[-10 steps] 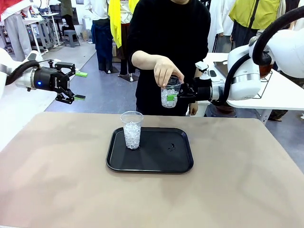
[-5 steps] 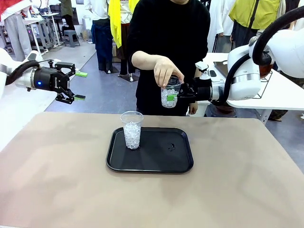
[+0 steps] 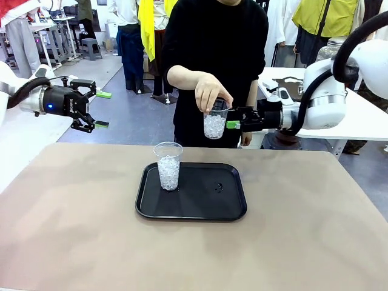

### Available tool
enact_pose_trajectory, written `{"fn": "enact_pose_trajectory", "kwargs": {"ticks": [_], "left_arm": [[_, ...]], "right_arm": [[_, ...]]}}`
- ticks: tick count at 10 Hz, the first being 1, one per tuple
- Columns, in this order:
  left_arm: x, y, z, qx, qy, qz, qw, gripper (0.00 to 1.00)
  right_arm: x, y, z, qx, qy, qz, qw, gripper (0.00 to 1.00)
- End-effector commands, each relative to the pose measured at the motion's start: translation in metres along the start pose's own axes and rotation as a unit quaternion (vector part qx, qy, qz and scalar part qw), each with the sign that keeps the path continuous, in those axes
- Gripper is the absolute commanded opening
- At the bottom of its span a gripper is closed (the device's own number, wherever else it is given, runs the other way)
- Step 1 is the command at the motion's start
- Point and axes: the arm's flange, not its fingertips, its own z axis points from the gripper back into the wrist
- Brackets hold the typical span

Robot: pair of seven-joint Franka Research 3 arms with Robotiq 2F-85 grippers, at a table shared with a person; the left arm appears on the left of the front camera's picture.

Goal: Pour the drink into the iced cup.
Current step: Open the gripper to release the iced cup you were holding.

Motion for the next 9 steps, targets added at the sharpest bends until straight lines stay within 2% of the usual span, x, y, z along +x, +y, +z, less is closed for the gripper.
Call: {"fn": "enact_pose_trajectory", "kwargs": {"ticks": [1, 6, 9], "left_arm": [[0.000, -0.002, 0.001, -0.003, -0.002, -0.004, 1.000, 1.00], [0.000, -0.002, 0.001, -0.003, -0.002, -0.004, 1.000, 1.00], [0.000, -0.002, 0.001, -0.003, -0.002, -0.004, 1.000, 1.00]], "right_arm": [[-0.001, 0.013, 0.015, -0.014, -0.013, 0.003, 1.000, 1.00], [-0.031, 0.047, 0.102, -0.044, -0.008, 0.037, 0.998, 1.00], [-0.054, 0.054, 0.125, -0.009, -0.013, 0.034, 0.999, 1.00]]}}
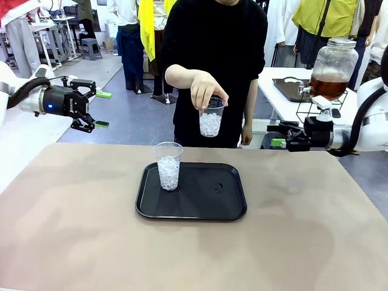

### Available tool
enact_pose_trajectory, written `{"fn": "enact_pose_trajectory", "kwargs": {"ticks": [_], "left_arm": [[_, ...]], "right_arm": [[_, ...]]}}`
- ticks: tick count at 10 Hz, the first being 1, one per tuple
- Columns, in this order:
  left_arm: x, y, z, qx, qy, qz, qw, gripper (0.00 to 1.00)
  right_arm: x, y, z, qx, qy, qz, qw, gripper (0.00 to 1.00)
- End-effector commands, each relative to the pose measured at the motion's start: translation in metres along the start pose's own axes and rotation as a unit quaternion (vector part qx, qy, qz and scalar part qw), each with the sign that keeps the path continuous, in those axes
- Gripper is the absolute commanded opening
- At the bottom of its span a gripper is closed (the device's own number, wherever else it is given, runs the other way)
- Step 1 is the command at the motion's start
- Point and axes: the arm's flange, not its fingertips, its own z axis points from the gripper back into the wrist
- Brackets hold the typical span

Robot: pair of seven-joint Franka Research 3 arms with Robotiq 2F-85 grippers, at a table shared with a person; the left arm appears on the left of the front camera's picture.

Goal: Pour the drink into the iced cup.
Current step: Open the gripper to release the iced cup you were holding, then pick up the iced cup indicated by the human and present it to them.

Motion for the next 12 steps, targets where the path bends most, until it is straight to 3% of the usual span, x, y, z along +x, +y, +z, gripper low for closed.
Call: {"fn": "enact_pose_trajectory", "kwargs": {"ticks": [1, 2, 3, 4, 12], "left_arm": [[0.000, -0.002, 0.000, -0.003, -0.002, -0.004, 1.000, 1.00], [0.000, -0.002, 0.000, -0.003, -0.002, -0.004, 1.000, 1.00], [0.000, -0.002, 0.000, -0.003, -0.002, -0.004, 1.000, 1.00], [0.000, -0.002, 0.000, -0.003, -0.002, -0.004, 1.000, 1.00], [0.000, -0.002, 0.000, -0.003, -0.002, -0.004, 1.000, 1.00]], "right_arm": [[-0.005, 0.002, 0.001, 0.035, -0.009, -0.002, 0.999, 1.00], [-0.006, 0.001, -0.001, 0.044, 0.000, -0.010, 0.999, 1.00], [-0.002, -0.006, -0.018, 0.031, 0.047, 0.016, 0.998, 1.00], [-0.008, 0.005, 0.000, 0.026, -0.004, -0.009, 1.000, 1.00], [-0.008, 0.005, 0.000, 0.026, -0.004, -0.009, 1.000, 1.00]]}}
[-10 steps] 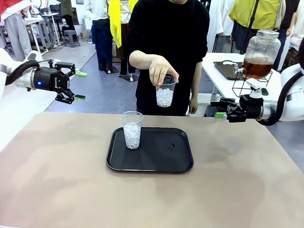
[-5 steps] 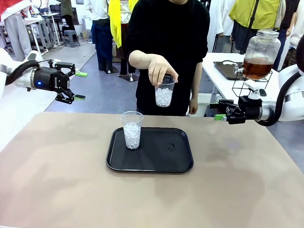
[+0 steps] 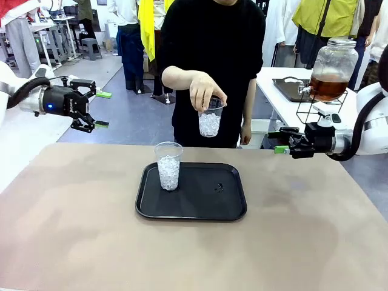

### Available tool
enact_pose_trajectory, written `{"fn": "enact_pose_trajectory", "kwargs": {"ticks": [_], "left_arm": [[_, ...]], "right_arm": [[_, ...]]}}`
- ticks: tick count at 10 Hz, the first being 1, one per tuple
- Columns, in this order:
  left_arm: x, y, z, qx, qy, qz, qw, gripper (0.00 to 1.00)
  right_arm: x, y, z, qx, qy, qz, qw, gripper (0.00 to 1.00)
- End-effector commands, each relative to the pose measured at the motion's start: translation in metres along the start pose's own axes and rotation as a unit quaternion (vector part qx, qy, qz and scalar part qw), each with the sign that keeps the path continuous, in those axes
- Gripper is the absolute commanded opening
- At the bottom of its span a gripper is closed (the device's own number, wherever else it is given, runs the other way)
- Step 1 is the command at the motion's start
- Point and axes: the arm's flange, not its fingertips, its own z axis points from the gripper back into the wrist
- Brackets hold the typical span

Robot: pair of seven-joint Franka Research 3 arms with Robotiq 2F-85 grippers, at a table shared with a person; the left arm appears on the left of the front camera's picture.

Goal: Pour the drink into the iced cup.
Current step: Pick up the iced cup indicated by the human and present it to them.

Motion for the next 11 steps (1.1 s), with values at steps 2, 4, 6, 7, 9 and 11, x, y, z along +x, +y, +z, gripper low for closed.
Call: {"fn": "enact_pose_trajectory", "kwargs": {"ticks": [2, 4, 6, 7, 9, 11], "left_arm": [[-0.0003, -0.0017, 0.0003, -0.003, -0.002, -0.004, 1.000, 1.00], [-0.0003, -0.0017, 0.0003, -0.003, -0.002, -0.004, 1.000, 1.00], [-0.0003, -0.0017, 0.0003, -0.003, -0.002, -0.004, 1.000, 1.00], [-0.0003, -0.0017, 0.0003, -0.003, -0.002, -0.004, 1.000, 1.00], [-0.0003, -0.0017, 0.0003, -0.003, -0.002, -0.004, 1.000, 1.00], [-0.0003, -0.0017, 0.0003, -0.003, -0.002, -0.004, 1.000, 1.00]], "right_arm": [[0.0021, 0.0027, -0.0012, -0.001, -0.010, 0.000, 1.000, 1.00], [0.0021, 0.0027, -0.0012, -0.001, -0.010, 0.000, 1.000, 1.00], [0.0021, 0.0027, -0.0012, -0.001, -0.010, 0.000, 1.000, 1.00], [0.0021, 0.0027, -0.0012, -0.001, -0.010, 0.000, 1.000, 1.00], [0.0021, 0.0027, -0.0012, -0.001, -0.010, 0.000, 1.000, 1.00], [0.0021, 0.0027, -0.0012, -0.001, -0.010, 0.000, 1.000, 1.00]]}}
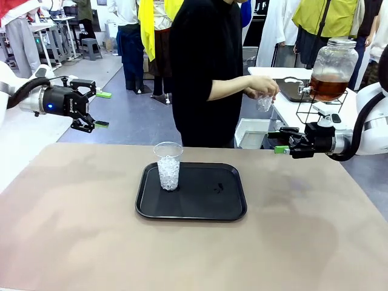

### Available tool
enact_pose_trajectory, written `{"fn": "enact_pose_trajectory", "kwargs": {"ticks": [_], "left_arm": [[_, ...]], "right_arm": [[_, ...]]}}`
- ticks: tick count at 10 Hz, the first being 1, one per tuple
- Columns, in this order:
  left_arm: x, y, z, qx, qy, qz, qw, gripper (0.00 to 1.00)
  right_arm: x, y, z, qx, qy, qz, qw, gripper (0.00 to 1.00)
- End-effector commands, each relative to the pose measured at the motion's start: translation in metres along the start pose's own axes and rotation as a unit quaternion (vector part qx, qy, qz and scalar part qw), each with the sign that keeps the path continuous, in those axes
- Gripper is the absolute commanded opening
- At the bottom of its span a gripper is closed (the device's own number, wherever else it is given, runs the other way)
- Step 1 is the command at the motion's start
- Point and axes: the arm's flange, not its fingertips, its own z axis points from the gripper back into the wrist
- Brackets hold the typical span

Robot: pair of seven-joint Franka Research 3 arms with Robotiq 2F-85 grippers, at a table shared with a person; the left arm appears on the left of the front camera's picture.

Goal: Pour the drink into the iced cup.
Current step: Pick up the iced cup indicated by the human and present it to them.

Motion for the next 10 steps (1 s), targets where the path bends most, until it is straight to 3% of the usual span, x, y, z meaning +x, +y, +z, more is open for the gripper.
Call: {"fn": "enact_pose_trajectory", "kwargs": {"ticks": [1, 10], "left_arm": [[-0.0003, -0.0017, 0.0003, -0.003, -0.002, -0.004, 1.000, 1.00], [-0.0003, -0.0017, 0.0003, -0.003, -0.002, -0.004, 1.000, 1.00]], "right_arm": [[0.0021, 0.0026, -0.0011, -0.001, -0.010, 0.000, 1.000, 1.00], [0.0021, 0.0026, -0.0011, -0.001, -0.010, 0.000, 1.000, 1.00]]}}
